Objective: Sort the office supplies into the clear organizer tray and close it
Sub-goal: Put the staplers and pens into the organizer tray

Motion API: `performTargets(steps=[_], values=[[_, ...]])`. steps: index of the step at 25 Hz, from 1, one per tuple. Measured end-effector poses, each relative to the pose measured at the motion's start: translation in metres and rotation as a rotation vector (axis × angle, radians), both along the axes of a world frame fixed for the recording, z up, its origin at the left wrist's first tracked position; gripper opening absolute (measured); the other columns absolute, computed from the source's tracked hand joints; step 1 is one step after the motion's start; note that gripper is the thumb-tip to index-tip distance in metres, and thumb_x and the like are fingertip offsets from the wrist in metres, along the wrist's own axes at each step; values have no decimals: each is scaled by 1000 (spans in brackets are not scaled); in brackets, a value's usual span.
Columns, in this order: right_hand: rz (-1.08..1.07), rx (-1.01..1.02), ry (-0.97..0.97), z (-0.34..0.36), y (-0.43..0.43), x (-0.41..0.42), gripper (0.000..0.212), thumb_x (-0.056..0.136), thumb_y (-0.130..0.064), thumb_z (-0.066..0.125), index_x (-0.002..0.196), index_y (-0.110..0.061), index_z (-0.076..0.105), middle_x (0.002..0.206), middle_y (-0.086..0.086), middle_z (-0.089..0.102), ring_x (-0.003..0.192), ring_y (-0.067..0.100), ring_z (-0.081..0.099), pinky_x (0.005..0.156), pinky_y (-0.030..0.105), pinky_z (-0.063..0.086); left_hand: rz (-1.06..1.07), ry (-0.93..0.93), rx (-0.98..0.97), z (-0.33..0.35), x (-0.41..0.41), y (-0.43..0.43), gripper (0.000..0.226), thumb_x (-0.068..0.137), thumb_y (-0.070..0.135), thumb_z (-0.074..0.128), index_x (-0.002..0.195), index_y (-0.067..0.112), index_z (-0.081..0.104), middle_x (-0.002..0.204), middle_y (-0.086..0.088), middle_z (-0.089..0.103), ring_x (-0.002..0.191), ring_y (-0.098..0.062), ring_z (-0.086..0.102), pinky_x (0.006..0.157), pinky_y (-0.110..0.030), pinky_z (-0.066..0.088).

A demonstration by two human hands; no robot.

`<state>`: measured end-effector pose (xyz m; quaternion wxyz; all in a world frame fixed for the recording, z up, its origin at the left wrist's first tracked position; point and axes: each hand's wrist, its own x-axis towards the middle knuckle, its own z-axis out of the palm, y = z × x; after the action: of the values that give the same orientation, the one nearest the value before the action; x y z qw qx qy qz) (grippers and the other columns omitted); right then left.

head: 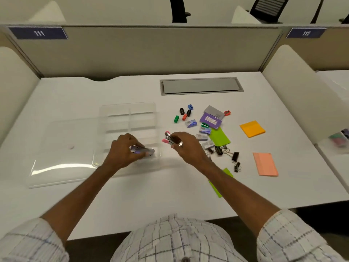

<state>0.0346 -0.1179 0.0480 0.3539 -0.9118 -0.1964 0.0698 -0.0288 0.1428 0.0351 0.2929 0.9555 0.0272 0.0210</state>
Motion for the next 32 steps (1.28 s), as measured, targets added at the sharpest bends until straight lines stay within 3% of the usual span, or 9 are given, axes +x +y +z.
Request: performTargets(steps=[3, 7, 11, 18, 23, 28, 32], values=[[70, -58, -24, 8, 33, -4, 34, 91, -24, 65, 125, -21, 61, 118, -1, 67, 107, 19, 61, 92, 35, 51, -22, 52, 269, -11, -2, 9, 38, 73, 67, 70, 102, 44, 73, 96, 14, 65, 103, -16, 54, 83, -35, 30], [131, -171, -67, 14, 68, -3, 28, 92, -17, 62, 120, -18, 64, 113, 4, 68, 105, 24, 61, 89, 42, 53, -27, 41, 234, -13, -4, 19, 52, 73, 75, 63, 112, 41, 70, 93, 20, 72, 108, -12, 53, 87, -37, 26], [206, -303, -105, 6, 88, -5, 30, 92, -13, 61, 122, -18, 63, 115, 5, 67, 107, 25, 59, 88, 43, 53, -65, -3, 196, -15, -8, 27, 42, 78, 52, 74, 116, 37, 69, 95, 21, 73, 108, -12, 54, 89, -37, 26], [217, -307, -102, -12, 105, -5, 45, 91, -10, 65, 134, -18, 56, 133, 6, 61, 124, 24, 53, 96, 38, 50, -54, -35, 279, -14, -6, 35, 31, 74, 47, 79, 102, 34, 74, 86, 17, 74, 97, -13, 57, 82, -32, 26], [159, -242, -184, -19, 87, -4, 32, 94, -8, 59, 124, -17, 63, 124, 3, 65, 117, 22, 56, 88, 35, 52, -99, -25, 428, -11, 7, 25, 21, 74, 49, 76, 91, 36, 77, 88, 12, 75, 90, -15, 55, 77, -33, 26], [32, -132, -147, -27, 48, -15, 27, 98, -18, 55, 124, -21, 64, 125, -1, 65, 118, 17, 57, 98, 31, 48, -187, -31, 163, -2, 12, 11, 21, 82, 39, 71, 101, 30, 76, 99, 9, 74, 94, -17, 64, 77, -32, 46], [-132, -51, -76, -36, -2, -34, 27, 97, -20, 58, 123, -22, 65, 123, -5, 66, 117, 13, 57, 103, 27, 44, -239, -74, -27, 5, 12, -30, 19, 91, 36, 64, 105, 28, 75, 102, 11, 73, 95, -9, 64, 80, -26, 50]])
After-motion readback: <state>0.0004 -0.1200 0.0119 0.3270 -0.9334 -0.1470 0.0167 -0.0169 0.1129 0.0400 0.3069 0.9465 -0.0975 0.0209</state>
